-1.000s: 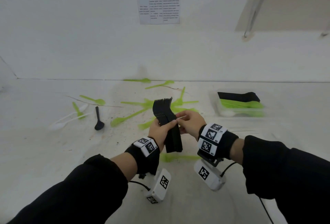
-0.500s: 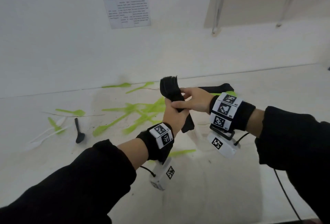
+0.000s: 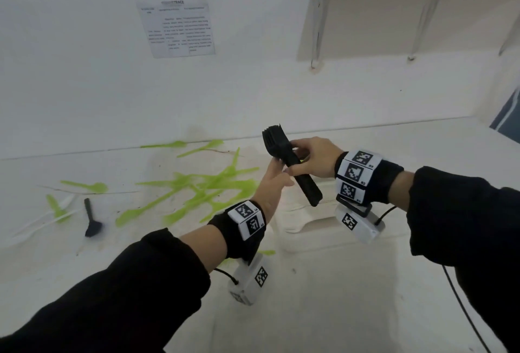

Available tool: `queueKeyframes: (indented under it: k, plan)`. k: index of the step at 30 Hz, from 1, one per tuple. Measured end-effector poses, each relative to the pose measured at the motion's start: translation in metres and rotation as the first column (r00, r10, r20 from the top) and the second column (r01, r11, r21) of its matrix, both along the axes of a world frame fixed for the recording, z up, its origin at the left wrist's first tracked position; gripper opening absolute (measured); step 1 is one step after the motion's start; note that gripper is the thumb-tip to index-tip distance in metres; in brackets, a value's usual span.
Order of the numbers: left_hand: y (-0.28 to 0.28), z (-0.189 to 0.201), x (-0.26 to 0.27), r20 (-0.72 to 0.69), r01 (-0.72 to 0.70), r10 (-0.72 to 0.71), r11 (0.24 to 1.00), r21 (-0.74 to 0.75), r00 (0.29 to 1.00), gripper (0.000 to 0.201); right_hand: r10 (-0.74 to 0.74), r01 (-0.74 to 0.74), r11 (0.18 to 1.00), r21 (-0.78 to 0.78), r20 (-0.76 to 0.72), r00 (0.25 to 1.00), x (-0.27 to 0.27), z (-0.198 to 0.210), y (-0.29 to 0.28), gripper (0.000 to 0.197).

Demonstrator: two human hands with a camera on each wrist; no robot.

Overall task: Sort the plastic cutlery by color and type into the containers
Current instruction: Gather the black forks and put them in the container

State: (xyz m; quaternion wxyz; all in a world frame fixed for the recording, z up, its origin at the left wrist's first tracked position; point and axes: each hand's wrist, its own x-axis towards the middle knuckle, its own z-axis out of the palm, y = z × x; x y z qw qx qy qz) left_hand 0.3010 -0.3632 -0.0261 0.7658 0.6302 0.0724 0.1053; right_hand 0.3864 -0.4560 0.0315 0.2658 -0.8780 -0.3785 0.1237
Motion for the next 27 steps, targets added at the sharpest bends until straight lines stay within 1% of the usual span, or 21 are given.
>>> queueKeyframes:
  k: [1,2,3,4,5,7,8,9,11,12,13,14,15,17,20,23,27]
  plan:
    - [0.005,-0.004,-0.002,-0.059,-0.028,0.033,0.996,0.086,0.998,0.077,0.037,-0.037,0.998,-0.053,0.006,0.999,0.003,0.004,-0.005,0.053]
    - [0.011,-0.009,-0.005,-0.119,-0.054,0.080,0.977,0.206,0.990,0.076,0.083,-0.080,0.989,-0.127,0.017,0.996,0.008,0.008,-0.013,0.055]
    - [0.017,-0.016,-0.008,-0.176,-0.047,0.112,0.940,0.338,0.978,0.078,0.131,-0.123,0.969,-0.214,0.027,0.991,0.014,0.011,-0.022,0.057]
    - [0.023,-0.022,-0.013,-0.257,0.015,0.117,0.887,0.461,0.959,0.087,0.172,-0.157,0.942,-0.295,0.025,0.985,0.020,0.012,-0.030,0.059]
    - [0.027,-0.028,-0.017,-0.343,0.118,0.096,0.825,0.552,0.935,0.101,0.206,-0.184,0.912,-0.367,0.020,0.978,0.024,0.011,-0.037,0.061]
    - [0.032,-0.038,-0.023,-0.478,0.307,0.055,0.701,0.644,0.877,0.127,0.276,-0.236,0.846,-0.479,0.015,0.961,0.029,0.002,-0.047,0.061]
    - [0.033,-0.041,-0.024,-0.508,0.351,0.043,0.671,0.653,0.860,0.137,0.316,-0.265,0.812,-0.520,0.011,0.949,0.030,-0.004,-0.049,0.059]
    - [0.032,-0.046,-0.023,-0.516,0.365,0.029,0.674,0.643,0.856,0.144,0.355,-0.298,0.783,-0.546,-0.001,0.935,0.030,-0.009,-0.050,0.057]
    - [0.030,-0.051,-0.020,-0.529,0.362,0.002,0.727,0.583,0.848,0.160,0.409,-0.362,0.736,-0.573,-0.049,0.911,0.028,-0.019,-0.049,0.054]
    - [0.026,-0.053,-0.020,-0.538,0.362,-0.005,0.746,0.560,0.843,0.164,0.431,-0.389,0.713,-0.583,-0.072,0.899,0.028,-0.023,-0.048,0.053]
    - [0.024,-0.057,-0.019,-0.541,0.359,-0.009,0.758,0.545,0.841,0.163,0.452,-0.414,0.692,-0.592,-0.092,0.887,0.027,-0.026,-0.046,0.052]
    - [0.021,-0.059,-0.019,-0.540,0.351,-0.005,0.766,0.539,0.841,0.157,0.472,-0.438,0.671,-0.599,-0.111,0.875,0.026,-0.030,-0.043,0.052]
    - [0.018,-0.060,-0.019,-0.534,0.336,0.006,0.771,0.541,0.845,0.150,0.491,-0.456,0.653,-0.605,-0.120,0.863,0.026,-0.033,-0.041,0.052]
    - [0.016,-0.062,-0.019,-0.514,0.304,0.029,0.778,0.550,0.857,0.144,0.526,-0.475,0.625,-0.619,-0.115,0.843,0.024,-0.038,-0.036,0.052]
    - [0.016,-0.065,-0.019,-0.492,0.282,0.022,0.797,0.534,0.870,0.139,0.547,-0.477,0.592,-0.650,-0.111,0.830,0.023,-0.043,-0.031,0.055]
    - [0.017,-0.067,-0.019,-0.488,0.282,0.015,0.801,0.528,0.873,0.139,0.580,-0.474,0.544,-0.692,-0.098,0.809,0.023,-0.046,-0.029,0.055]
    - [0.016,-0.065,-0.021,-0.488,0.281,0.020,0.797,0.535,0.873,0.136,0.610,-0.482,0.526,-0.701,-0.085,0.788,0.025,-0.046,-0.029,0.052]
